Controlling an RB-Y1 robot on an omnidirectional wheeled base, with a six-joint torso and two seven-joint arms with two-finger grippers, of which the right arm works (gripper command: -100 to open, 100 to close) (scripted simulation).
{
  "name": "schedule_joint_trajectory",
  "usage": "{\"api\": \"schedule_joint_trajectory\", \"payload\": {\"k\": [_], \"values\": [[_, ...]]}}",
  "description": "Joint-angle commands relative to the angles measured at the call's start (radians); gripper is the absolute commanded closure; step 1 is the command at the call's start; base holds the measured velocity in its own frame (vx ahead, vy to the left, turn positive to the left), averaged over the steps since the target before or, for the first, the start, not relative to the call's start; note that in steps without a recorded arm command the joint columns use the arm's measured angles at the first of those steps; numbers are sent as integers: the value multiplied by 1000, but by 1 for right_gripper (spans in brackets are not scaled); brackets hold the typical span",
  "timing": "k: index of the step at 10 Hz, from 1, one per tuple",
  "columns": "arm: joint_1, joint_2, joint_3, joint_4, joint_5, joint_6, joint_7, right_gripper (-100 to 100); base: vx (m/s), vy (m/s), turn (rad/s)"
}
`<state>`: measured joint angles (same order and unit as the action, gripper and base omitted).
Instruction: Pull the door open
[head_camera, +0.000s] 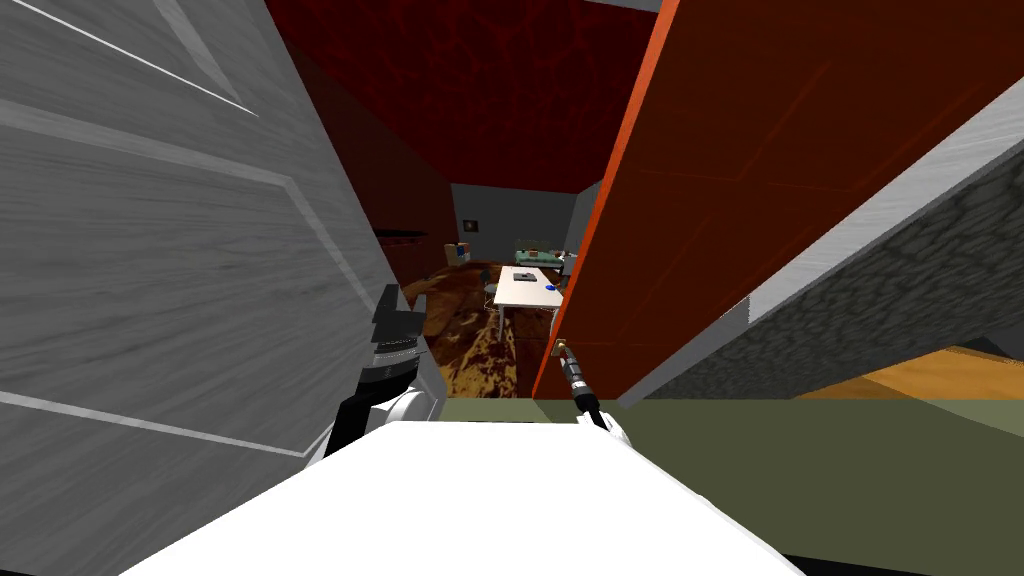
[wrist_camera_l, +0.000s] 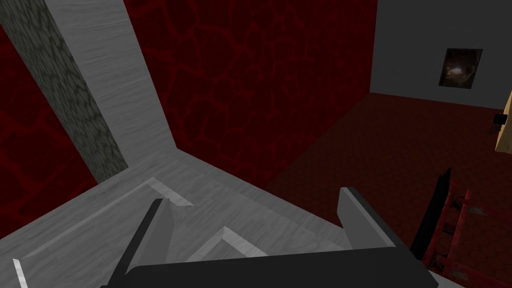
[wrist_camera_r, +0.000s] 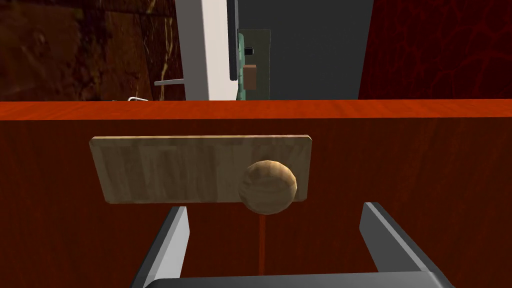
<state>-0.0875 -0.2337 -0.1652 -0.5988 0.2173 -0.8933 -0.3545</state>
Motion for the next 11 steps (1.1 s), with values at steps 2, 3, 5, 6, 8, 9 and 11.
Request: {"api": "schedule_joint_trajectory", "payload": {"k": [2,3,5,6,8,9,11], "values": [[17,-31,-16,9,-16,-18,-19,-100,193,39,145],[21,-39,-21,14,-20,-22,-23,-100,213,-5,91],[40,-32,-15,-13,-17,-13,-27,-100,51,10,-22],[40,-32,-15,-13,-17,-13,-27,100,-13,2,1],[40,-32,-15,-13,-17,-13,-27,100,-5,-2,6],[40,-32,-15,-13,-17,-13,-27,100,0,0,0],[40,-32,-15,-13,-17,-13,-27,100,0,0,0]]}}
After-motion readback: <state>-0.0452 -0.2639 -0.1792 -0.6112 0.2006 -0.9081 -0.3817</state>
